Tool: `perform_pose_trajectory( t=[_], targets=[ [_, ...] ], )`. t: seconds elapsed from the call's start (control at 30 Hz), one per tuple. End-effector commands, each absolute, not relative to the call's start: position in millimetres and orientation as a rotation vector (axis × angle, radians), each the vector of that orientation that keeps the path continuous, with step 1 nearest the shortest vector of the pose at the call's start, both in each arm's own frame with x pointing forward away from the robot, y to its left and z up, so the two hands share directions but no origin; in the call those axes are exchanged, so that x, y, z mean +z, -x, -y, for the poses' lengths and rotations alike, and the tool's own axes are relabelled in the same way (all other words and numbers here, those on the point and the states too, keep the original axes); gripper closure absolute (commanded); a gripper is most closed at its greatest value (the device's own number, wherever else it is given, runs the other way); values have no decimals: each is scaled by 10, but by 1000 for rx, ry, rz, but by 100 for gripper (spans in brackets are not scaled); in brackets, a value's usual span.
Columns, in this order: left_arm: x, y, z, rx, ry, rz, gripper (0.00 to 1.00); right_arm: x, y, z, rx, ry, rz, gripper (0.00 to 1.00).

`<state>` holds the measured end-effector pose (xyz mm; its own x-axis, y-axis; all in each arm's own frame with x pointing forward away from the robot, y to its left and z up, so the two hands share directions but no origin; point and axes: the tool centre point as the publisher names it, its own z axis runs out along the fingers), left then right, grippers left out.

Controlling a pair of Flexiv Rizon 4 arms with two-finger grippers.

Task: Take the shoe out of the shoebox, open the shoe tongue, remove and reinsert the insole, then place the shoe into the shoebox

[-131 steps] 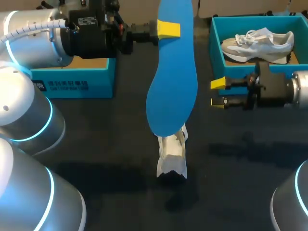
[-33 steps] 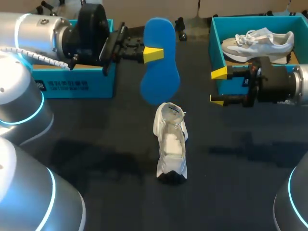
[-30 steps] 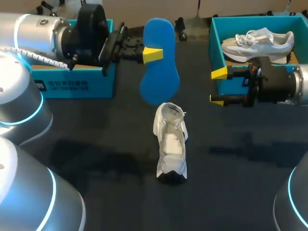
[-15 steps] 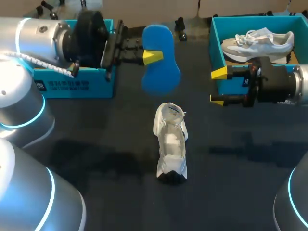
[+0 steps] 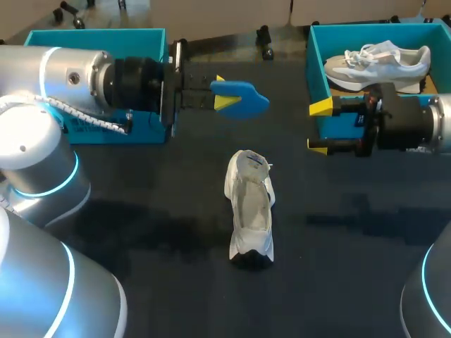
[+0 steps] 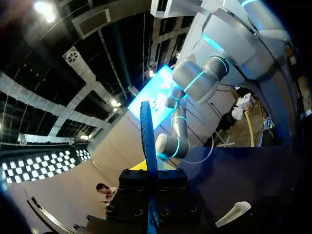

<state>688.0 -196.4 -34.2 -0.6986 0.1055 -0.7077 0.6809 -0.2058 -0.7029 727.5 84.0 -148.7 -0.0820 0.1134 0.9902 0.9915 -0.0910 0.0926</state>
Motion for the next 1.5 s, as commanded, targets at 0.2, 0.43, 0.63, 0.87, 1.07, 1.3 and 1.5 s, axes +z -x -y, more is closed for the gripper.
perform_pose_trajectory(
  t=[0.2, 0.43, 0.63, 0.87, 1.07, 1.3, 1.5],
  targets=[
    [-356, -6962, 2005, -1521, -1396, -1125, 100, -1487, -7267, -851, -1294, 1323, 1308, 0],
    [-404, -6955, 2002, -1468, -1412, -1081, 100, -1487, -7267, -851, -1294, 1323, 1308, 0],
    [-703, -6931, 1964, -1267, -1414, -902, 100, -1487, -7267, -851, -1294, 1323, 1308, 0],
    [-919, -6931, 1936, -1163, -1441, -866, 100, -1477, -7283, -865, -1290, 1325, 1311, 0],
    [-1103, -6926, 1943, -1096, -1472, -856, 100, -1438, -7370, -911, -1284, 1311, 1309, 0],
    [-1293, -6850, 2040, -1053, -1503, -871, 100, -1367, -7473, -1019, -1264, 1281, 1322, 0],
    [-1374, -6806, 2135, -1031, -1518, -878, 100, -1384, -7540, -1118, -1241, 1252, 1316, 0]
  ],
)
